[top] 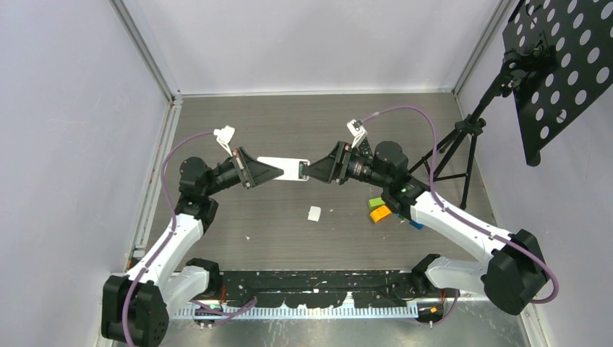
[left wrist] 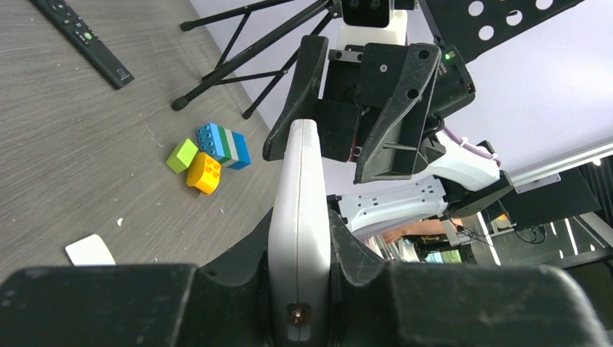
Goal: Load the batteries into the remote control
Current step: Load the battery into the remote control.
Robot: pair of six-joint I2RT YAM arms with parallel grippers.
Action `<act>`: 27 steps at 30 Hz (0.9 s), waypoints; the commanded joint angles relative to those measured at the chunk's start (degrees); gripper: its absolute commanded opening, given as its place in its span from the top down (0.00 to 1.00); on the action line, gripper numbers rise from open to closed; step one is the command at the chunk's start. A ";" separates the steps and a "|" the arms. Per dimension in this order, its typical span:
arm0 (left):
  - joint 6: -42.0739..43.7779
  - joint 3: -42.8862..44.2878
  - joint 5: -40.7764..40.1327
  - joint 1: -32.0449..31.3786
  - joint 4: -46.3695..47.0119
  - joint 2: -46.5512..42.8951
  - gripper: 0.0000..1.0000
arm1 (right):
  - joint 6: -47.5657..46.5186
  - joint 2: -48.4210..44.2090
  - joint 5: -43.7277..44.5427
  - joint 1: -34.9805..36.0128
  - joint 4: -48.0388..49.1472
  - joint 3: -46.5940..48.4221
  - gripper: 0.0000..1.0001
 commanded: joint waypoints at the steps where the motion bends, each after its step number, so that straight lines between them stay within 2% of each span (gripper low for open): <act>1: 1.32 -0.17 1.67 -0.15 2.57 -0.69 1.00 | 0.28 1.55 -5.29 -0.08 5.67 0.15 0.30; 6: -0.17 0.32 5.33 -0.12 6.08 -1.35 1.00 | 11.36 6.39 -12.85 -0.08 25.25 -2.47 0.30; 10: -0.41 0.49 7.28 -0.16 6.73 -2.09 1.00 | 16.57 9.89 -13.83 0.00 32.63 -3.05 0.33; 13: -0.77 0.51 7.57 -0.12 6.66 -1.92 1.00 | 19.03 11.94 -13.18 0.09 36.44 -2.80 0.42; 19: -1.33 0.42 6.81 -0.12 5.47 -0.94 0.98 | 21.97 15.81 -9.87 0.52 39.82 -2.45 0.71; 21: -0.69 0.34 5.59 -0.12 3.39 -0.71 0.96 | 22.18 16.86 -8.78 0.54 39.38 -3.00 0.76; 22: 0.40 0.15 4.70 -0.12 1.73 -0.73 0.98 | 22.04 17.30 -8.53 0.54 38.72 -3.08 0.73; 25: 6.10 -0.17 -0.39 -0.12 -10.85 -1.27 1.00 | 18.69 16.93 -4.85 0.01 30.57 -4.33 0.39; 27: 11.44 -0.16 -5.15 -0.12 -21.02 -1.45 1.00 | 15.53 15.20 -1.08 -1.04 25.15 -6.15 0.29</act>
